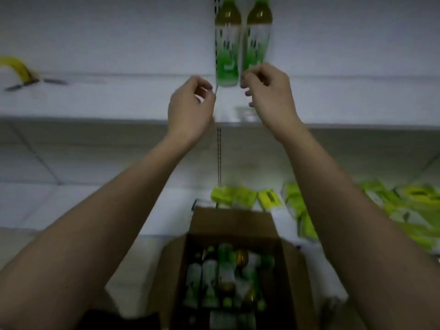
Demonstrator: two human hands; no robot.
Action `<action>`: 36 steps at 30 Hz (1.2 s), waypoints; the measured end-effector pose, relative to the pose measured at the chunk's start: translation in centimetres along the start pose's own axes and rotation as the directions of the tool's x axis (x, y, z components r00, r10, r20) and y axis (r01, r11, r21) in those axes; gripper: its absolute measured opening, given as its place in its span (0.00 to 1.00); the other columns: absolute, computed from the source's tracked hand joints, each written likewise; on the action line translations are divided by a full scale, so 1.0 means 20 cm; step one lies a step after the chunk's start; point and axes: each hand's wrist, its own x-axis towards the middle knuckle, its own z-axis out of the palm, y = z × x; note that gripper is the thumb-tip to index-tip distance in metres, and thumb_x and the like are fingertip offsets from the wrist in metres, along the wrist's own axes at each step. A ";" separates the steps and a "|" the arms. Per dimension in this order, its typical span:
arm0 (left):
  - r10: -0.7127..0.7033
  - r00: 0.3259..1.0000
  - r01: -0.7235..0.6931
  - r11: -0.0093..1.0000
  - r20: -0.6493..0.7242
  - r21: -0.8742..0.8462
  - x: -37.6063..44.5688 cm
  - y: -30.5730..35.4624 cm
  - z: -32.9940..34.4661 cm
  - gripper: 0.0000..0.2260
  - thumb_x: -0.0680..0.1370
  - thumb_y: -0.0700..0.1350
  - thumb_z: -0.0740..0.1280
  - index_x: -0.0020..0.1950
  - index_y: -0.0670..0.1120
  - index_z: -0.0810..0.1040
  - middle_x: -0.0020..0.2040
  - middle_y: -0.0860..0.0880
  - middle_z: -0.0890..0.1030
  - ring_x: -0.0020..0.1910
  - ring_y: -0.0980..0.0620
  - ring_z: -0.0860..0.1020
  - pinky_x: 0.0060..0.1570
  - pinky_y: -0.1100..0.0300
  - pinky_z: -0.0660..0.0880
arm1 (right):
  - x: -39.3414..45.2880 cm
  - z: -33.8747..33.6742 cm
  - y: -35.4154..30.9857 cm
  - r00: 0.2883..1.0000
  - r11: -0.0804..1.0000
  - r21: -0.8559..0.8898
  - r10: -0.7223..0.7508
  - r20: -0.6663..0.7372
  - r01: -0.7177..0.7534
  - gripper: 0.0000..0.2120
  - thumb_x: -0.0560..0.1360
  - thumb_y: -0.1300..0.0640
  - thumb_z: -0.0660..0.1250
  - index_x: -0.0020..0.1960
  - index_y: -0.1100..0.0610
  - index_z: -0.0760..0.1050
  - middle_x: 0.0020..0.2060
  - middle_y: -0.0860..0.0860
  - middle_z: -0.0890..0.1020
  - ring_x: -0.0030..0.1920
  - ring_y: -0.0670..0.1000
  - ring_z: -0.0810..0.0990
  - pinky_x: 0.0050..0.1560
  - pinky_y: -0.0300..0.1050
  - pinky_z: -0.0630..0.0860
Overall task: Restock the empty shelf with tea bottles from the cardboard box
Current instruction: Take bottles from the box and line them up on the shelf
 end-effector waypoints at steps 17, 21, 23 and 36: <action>-0.600 0.502 0.359 0.799 0.623 0.481 -1.77 -1.00 0.24 0.12 0.77 0.47 0.63 0.60 0.48 0.73 0.52 0.46 0.80 0.47 0.47 0.78 0.45 0.53 0.77 | -1.68 0.29 1.34 0.516 0.591 -0.399 0.807 0.287 -0.702 0.07 0.78 0.55 0.62 0.48 0.56 0.78 0.42 0.49 0.79 0.47 0.51 0.77 0.50 0.46 0.74; -0.692 0.243 0.424 0.706 0.680 0.567 -2.00 -1.12 0.32 0.15 0.79 0.46 0.63 0.65 0.44 0.71 0.58 0.42 0.78 0.54 0.43 0.77 0.45 0.56 0.72 | -1.93 0.32 1.55 0.330 0.475 -0.494 0.875 0.354 -0.728 0.09 0.79 0.57 0.63 0.53 0.59 0.79 0.48 0.53 0.80 0.49 0.55 0.78 0.49 0.46 0.72; -0.715 0.220 0.439 0.680 0.664 0.587 -2.05 -1.18 0.38 0.14 0.79 0.46 0.62 0.64 0.43 0.71 0.58 0.41 0.78 0.54 0.42 0.76 0.45 0.57 0.71 | -1.99 0.34 1.62 0.347 0.478 -0.534 0.877 0.332 -0.698 0.14 0.78 0.57 0.63 0.61 0.62 0.76 0.55 0.60 0.80 0.56 0.61 0.77 0.52 0.47 0.73; -0.741 0.358 0.226 0.659 0.568 0.718 -2.28 -1.22 0.50 0.12 0.78 0.45 0.64 0.59 0.41 0.75 0.54 0.41 0.77 0.52 0.42 0.76 0.43 0.54 0.73 | -1.72 0.63 1.81 0.397 0.494 -0.286 0.854 0.337 -0.821 0.21 0.77 0.53 0.68 0.65 0.60 0.68 0.57 0.55 0.79 0.55 0.54 0.78 0.49 0.44 0.72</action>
